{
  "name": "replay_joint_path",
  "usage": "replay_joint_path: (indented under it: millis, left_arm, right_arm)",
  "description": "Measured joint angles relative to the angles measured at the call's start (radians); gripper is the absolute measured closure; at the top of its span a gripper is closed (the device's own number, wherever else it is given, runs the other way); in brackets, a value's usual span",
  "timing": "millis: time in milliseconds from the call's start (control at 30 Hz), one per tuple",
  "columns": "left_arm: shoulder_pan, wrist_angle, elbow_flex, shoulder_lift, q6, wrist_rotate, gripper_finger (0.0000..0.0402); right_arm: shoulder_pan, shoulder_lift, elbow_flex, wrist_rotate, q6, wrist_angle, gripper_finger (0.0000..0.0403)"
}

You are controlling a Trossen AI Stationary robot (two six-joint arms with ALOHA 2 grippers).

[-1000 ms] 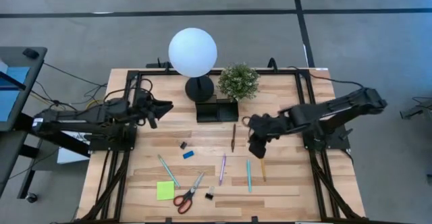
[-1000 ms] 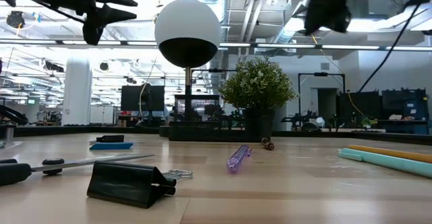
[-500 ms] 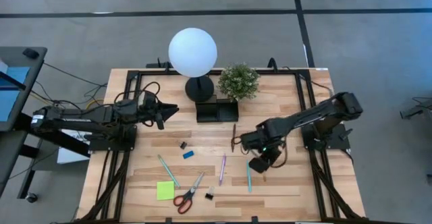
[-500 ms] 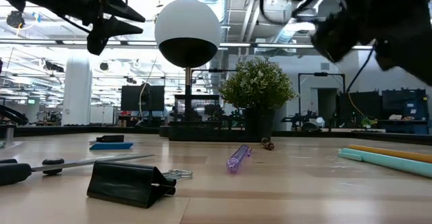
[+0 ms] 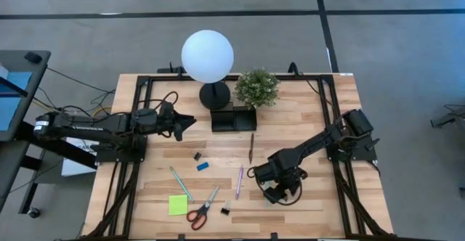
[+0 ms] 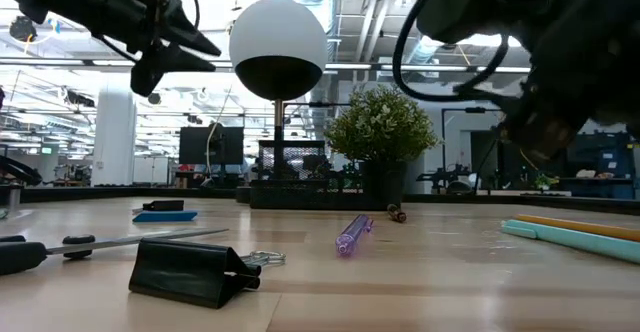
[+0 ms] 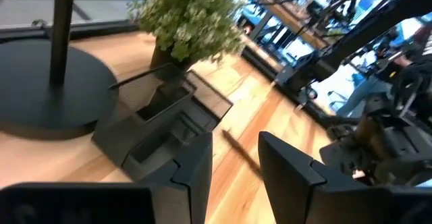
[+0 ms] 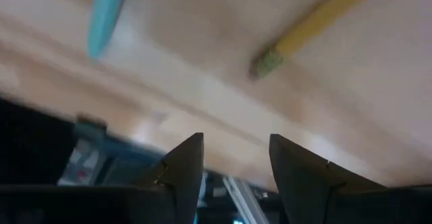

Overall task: Pick and place office supplies into organizer
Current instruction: Put the yellow pencil into the black desk organizer

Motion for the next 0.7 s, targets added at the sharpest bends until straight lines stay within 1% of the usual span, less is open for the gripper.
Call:
replay_joint_path:
  millis: [67,200,300,467,567,700]
  left_arm:
    - [0.000,0.001,0.000,0.012,0.001,0.000,0.0288]
    - [0.000,0.003,0.000,0.018,0.002,-0.001,0.0288]
    - [0.000,0.004,0.000,0.018,0.000,-0.001,0.0288]
    - [0.000,0.002,0.000,0.018,0.001,-0.002,0.0288]
    - [0.000,0.002,0.000,0.018,0.001,-0.002,0.0288]
    - [0.000,0.001,0.000,0.018,0.016,-0.002,0.0288]
  right_arm:
    - [0.006,0.018,0.000,0.006,0.018,0.045,0.0243]
    - [0.024,0.028,0.000,0.051,0.069,0.050,0.0242]
    - [0.027,0.028,-0.001,0.059,0.072,0.042,0.0240]
    - [0.026,0.028,0.000,0.152,0.075,0.043,0.0240]
    - [0.019,0.028,0.000,0.193,0.120,0.042,0.0243]
    - [0.017,0.027,-0.001,0.200,0.153,0.045,0.0246]
